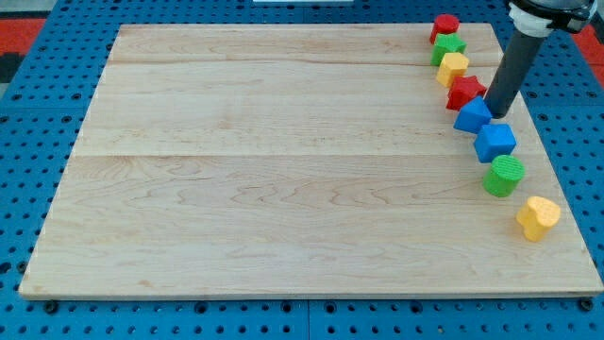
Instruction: Slide the red star to the center
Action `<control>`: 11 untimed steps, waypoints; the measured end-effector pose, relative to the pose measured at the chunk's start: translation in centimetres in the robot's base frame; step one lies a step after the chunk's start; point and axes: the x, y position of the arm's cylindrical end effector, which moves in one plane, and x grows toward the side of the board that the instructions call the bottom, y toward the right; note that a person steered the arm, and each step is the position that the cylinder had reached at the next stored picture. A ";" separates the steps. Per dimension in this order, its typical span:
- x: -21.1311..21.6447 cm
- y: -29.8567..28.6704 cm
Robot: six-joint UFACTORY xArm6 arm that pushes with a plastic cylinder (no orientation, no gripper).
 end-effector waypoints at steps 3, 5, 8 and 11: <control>-0.9 2.5; -3.2 -3.5; -0.6 -20.6; -0.6 -18.8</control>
